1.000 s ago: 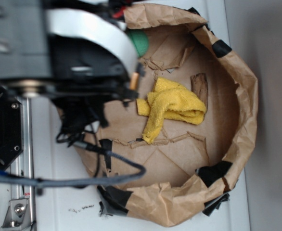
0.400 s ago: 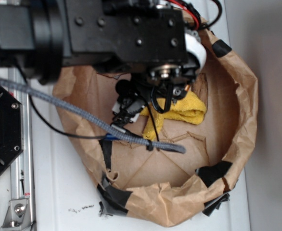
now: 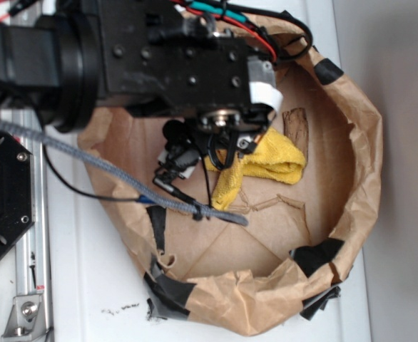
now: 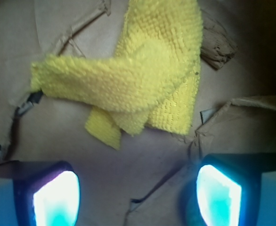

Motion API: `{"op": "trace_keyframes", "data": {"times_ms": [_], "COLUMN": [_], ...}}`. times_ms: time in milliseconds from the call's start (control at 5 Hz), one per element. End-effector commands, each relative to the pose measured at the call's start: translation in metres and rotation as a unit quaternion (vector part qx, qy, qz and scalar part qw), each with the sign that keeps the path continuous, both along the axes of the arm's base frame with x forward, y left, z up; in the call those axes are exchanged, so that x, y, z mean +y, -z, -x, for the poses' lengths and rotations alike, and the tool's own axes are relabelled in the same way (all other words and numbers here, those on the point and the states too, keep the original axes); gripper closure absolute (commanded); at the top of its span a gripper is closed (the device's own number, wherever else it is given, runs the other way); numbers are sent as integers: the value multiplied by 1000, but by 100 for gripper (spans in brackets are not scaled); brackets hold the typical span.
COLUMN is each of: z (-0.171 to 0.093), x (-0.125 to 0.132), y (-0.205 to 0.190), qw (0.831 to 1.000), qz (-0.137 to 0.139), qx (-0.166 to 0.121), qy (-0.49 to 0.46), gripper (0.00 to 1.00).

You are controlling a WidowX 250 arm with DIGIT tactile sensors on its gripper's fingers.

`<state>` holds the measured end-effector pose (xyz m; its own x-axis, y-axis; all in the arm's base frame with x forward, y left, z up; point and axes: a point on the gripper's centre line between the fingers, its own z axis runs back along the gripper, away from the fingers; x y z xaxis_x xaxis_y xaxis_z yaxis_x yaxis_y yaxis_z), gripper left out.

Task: Grab the green ball.

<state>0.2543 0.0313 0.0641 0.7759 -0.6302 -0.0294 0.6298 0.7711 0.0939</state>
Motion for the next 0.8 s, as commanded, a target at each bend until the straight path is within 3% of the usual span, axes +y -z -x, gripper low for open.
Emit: {"op": "trace_keyframes", "data": {"times_ms": [0,400,600], "z": [13,10,3], "x": [42,55,65], "y": [7,12,23], "qw": [998,994,995], "qz": [-37,-88,-91], "qx": [7,-2,-3], "qy": [52,59,49], "gripper": [0,0,0]}}
